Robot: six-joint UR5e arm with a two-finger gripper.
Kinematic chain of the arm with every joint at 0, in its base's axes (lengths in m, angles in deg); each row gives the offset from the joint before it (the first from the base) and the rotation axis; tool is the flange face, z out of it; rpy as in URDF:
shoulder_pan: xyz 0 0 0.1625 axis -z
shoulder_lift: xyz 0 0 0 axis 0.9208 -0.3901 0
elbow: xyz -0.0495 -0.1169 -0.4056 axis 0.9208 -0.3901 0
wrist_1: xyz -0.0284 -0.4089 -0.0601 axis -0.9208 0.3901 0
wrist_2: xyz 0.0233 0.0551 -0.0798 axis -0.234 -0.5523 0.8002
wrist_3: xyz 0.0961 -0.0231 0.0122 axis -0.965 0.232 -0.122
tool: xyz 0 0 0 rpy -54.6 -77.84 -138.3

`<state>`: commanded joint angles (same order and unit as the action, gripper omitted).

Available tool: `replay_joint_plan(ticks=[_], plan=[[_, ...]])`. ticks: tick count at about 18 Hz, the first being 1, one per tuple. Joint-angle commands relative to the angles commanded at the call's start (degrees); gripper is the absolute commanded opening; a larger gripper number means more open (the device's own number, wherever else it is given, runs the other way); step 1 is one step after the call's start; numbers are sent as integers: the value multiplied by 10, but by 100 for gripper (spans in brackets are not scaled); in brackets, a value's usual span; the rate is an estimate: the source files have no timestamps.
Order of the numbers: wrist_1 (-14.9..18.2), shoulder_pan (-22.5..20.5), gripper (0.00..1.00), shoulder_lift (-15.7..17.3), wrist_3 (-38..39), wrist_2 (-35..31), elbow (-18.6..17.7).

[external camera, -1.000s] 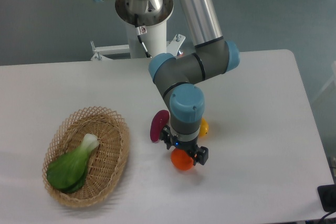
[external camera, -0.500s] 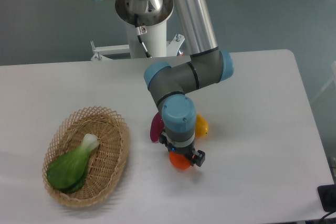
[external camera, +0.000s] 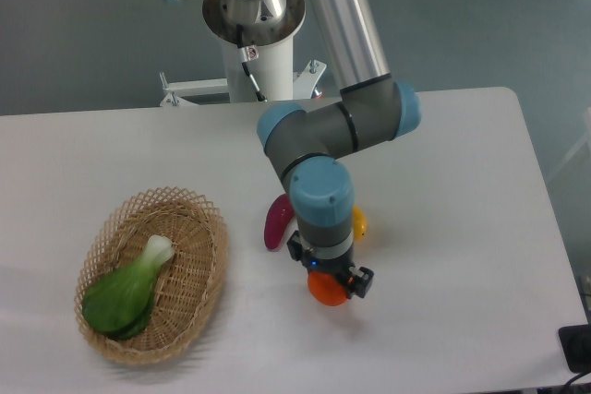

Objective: Pick up the orange from the table
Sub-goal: 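Lift the held tangerine up and away from the mango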

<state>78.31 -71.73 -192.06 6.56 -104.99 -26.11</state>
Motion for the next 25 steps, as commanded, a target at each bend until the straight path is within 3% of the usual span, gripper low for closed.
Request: replay_joint_plan(ticks=[11, 18, 25], plan=[[33, -83, 52, 37, -82, 32, 9], [34, -91, 53, 25, -91, 31, 42], [42, -105, 52, 25, -119, 30, 54]])
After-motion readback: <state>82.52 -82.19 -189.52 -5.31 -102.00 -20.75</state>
